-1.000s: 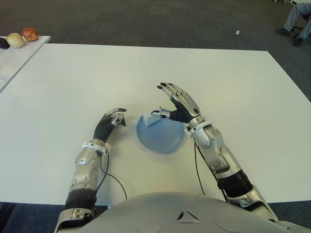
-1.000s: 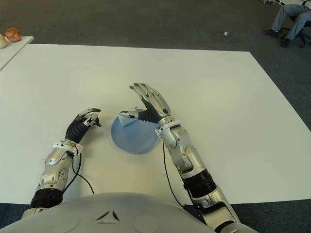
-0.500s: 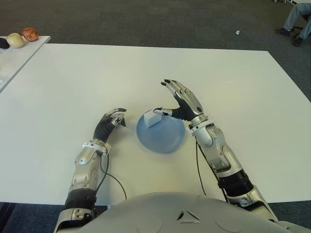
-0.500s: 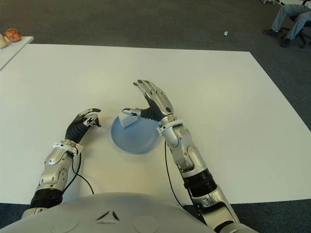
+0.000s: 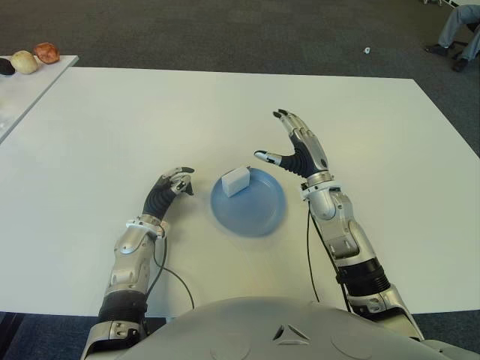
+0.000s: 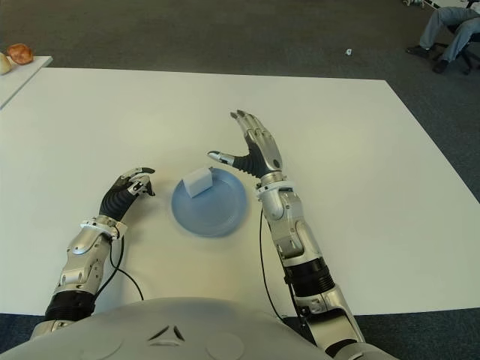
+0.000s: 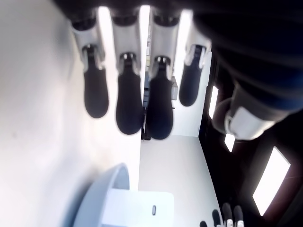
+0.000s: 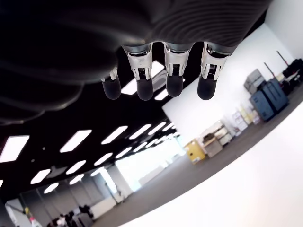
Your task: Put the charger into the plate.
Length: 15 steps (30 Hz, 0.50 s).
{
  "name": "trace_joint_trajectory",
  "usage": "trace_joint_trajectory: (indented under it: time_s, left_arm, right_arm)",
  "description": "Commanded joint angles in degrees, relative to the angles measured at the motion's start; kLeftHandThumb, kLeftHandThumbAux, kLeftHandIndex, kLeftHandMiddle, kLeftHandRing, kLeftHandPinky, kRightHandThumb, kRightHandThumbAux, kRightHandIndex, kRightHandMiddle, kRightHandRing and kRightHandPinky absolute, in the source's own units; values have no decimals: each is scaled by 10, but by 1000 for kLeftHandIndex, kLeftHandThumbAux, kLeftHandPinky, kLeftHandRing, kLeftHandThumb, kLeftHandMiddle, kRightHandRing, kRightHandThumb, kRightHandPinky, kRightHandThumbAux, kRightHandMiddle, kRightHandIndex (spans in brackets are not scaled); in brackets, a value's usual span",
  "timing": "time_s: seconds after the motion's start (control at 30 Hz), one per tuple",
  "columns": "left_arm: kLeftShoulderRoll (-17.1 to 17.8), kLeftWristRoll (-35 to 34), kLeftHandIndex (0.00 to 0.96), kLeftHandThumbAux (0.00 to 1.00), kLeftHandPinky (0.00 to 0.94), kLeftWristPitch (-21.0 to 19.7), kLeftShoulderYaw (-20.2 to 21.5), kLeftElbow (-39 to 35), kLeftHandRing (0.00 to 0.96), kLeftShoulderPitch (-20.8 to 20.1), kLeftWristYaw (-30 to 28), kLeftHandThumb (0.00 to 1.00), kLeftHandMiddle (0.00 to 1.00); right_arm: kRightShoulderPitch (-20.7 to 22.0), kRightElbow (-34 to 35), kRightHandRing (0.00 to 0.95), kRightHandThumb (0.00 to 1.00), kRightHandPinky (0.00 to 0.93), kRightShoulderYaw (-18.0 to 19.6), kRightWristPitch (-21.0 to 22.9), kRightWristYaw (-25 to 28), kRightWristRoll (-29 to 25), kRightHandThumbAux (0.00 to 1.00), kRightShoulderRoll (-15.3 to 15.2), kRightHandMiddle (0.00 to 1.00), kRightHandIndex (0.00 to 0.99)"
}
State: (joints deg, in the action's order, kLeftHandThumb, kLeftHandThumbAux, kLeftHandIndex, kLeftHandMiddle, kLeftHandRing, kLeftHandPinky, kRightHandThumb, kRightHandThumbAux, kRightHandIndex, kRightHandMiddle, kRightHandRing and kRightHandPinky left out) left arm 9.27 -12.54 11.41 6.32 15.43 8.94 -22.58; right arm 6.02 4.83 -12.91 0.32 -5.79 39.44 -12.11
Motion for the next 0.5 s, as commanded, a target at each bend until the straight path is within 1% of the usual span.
trace_joint_trajectory:
  time_s: [0.03,0.1,0.2,0.33,0.4,0.5]
  left_arm:
    - [1,2,342,523,529,-23,0,19,640,7,3,146,649]
    - [2,3,342,521,528,-24,0,20,642,7,4,146,651]
    - [3,5,340,517,513,-24,0,19,641,7,6,145,652]
    - [5,6,337,513,516,-24,0,20,632,6,4,145,647]
    - [6,6,337,511,514,-23,0,21,629,6,2,144,646]
    - [8,5,336,512,507,-17,1,26,624,4,-2,145,645]
  right_arm:
    - [4,-31,0,74,0,31,-3,-20,-51,365,17,0,0]
    - [2,-36,0,69,0,39,-5,-26,-68,381,23,0,0]
    - [-6,-47,0,57,0,63,-11,-28,-116,426,36,0,0]
    - [-18,-53,0,41,0,88,-13,-19,-176,517,52,0,0]
    - [-19,-55,0,39,0,92,-14,-18,-190,546,56,0,0]
    - [-22,-67,0,35,0,103,-20,-20,-222,594,70,0,0]
